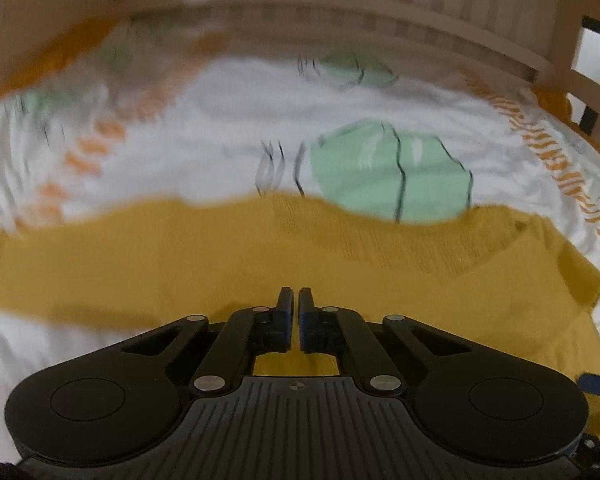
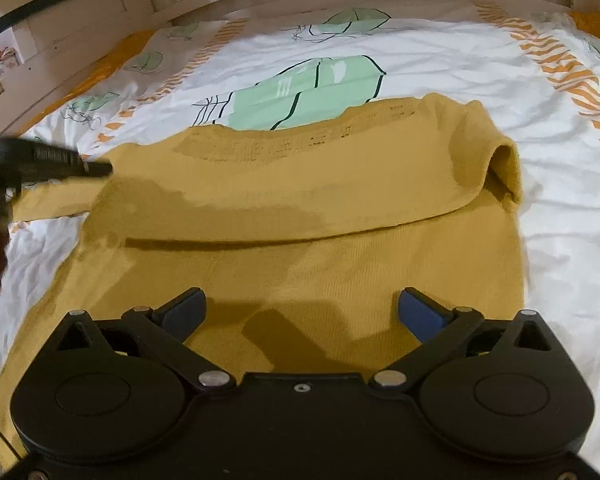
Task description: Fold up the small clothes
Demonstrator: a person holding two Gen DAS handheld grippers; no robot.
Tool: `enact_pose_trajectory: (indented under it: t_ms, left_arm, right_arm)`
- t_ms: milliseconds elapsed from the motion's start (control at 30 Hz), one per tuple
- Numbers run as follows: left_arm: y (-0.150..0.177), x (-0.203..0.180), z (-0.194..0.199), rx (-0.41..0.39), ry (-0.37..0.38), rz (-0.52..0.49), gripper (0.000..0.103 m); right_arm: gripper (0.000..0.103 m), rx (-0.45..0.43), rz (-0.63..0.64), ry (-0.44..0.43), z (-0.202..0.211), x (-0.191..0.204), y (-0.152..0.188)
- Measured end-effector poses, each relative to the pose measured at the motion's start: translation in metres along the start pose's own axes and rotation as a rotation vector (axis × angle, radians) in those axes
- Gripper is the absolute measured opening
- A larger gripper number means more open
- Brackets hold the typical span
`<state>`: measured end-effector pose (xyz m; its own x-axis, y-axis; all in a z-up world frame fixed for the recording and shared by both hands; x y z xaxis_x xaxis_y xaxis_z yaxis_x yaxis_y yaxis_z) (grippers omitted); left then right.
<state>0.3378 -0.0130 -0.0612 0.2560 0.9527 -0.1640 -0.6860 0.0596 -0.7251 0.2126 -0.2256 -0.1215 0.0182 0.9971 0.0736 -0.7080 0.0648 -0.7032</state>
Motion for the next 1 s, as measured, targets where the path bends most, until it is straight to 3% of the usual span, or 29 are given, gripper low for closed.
enact_pose_trajectory:
  t_ms: [167,233,367,600,633,667,800,867,1000]
  left_arm:
    - [-0.033,0.025,0.010,-0.048,-0.083,-0.037,0.002]
    - [-0.035,0.035,0.008,-0.031,-0.102,-0.022,0.002]
    - [-0.014,0.042,-0.001,0.057,0.006,0.088,0.005]
    - [0.042,0.020,-0.015,0.164,0.186,0.164,0.011]
    - [0.046,0.019,-0.016,0.171,0.187,0.167,0.014]
    - [0.050,0.016,-0.017,0.175,0.183,0.167,0.025]
    - [0.058,0.006,-0.016,0.142,0.181,0.161,0.032]
    - [0.061,0.002,-0.020,0.151,0.199,0.167,0.042]
    - [0.062,-0.002,-0.027,0.145,0.189,0.169,0.048]
  right_arm:
    - [0.102,0.004,-0.008,-0.004,0.000,0.000,0.000]
    - [0.102,0.006,-0.016,-0.006,0.000,-0.001,-0.001]
    - [0.102,0.008,-0.029,-0.014,-0.001,-0.001,-0.002]
    - [0.102,0.012,-0.035,-0.026,-0.001,0.000,-0.002]
    - [0.102,0.012,-0.037,-0.028,-0.001,0.000,-0.002]
    - [0.102,0.012,-0.038,-0.028,-0.001,0.000,-0.001]
    - [0.102,0.010,-0.031,-0.030,0.000,0.001,-0.001]
    - [0.102,0.011,-0.027,-0.034,-0.001,0.002,-0.001]
    - [0.102,0.009,-0.023,-0.036,0.000,0.003,-0.001]
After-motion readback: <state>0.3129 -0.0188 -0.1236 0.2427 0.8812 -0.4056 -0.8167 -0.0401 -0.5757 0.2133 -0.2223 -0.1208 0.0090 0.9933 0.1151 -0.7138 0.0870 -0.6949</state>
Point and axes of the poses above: each gripper's, at about its wrist camera, not at the fingertips, and z roughly against the way its jaws point, x to its left, y to its underside, the point moved 5 cm from there along -z, roughly the way its jaws point, and after that the axes turned 12 degrees about y, right-handed, at the moved point
